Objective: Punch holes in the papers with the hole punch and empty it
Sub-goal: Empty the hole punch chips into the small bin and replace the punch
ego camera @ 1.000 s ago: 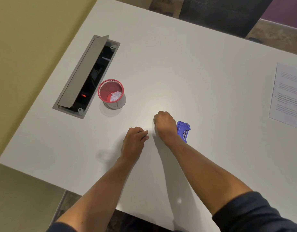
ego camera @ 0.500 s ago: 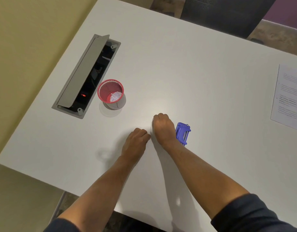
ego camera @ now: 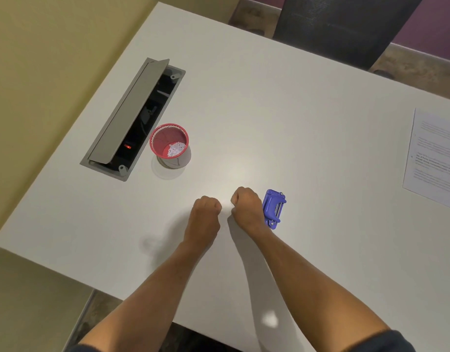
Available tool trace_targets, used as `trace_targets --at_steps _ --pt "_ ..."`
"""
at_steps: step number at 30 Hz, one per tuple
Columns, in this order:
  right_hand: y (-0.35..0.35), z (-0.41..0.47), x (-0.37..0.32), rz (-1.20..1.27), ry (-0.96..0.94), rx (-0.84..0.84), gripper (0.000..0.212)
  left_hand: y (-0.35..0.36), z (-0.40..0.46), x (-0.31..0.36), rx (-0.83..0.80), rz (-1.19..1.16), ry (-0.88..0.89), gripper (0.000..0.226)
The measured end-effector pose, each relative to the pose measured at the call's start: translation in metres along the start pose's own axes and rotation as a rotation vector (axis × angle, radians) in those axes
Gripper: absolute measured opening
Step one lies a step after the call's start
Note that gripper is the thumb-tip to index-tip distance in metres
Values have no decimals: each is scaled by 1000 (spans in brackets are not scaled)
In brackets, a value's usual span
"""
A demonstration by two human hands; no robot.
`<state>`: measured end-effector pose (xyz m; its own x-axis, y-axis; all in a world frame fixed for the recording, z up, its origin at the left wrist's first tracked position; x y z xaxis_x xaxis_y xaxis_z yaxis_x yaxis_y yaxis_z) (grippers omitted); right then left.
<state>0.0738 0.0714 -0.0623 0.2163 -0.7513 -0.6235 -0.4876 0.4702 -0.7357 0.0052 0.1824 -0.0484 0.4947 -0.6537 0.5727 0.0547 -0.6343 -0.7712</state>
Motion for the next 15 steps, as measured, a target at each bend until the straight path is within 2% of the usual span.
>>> trace_targets --at_steps 4,7,10,15 --pt "-8 -7 15 558 291 92 18 -20 1 -17 5 -442 -314 21" --pt "-2 -7 10 847 377 94 21 -38 5 -21 13 -590 -364 14" --pt "-5 4 -11 950 357 77 21 -66 11 -17 51 -637 -349 12" --pt "-18 29 -65 981 274 44 26 -113 35 -19 150 -651 -371 18"
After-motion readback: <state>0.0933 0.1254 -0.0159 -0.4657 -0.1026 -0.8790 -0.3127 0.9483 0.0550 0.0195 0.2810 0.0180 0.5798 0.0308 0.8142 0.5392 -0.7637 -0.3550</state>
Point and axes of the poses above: each hand's wrist, its own z-axis towards the middle knuckle, its own y-axis out of the palm, x = y × z, the point moved 9 cm from there along z, towards the middle knuckle, and after that the axes turned 10 degrees about -y, right-handed, at the moved point
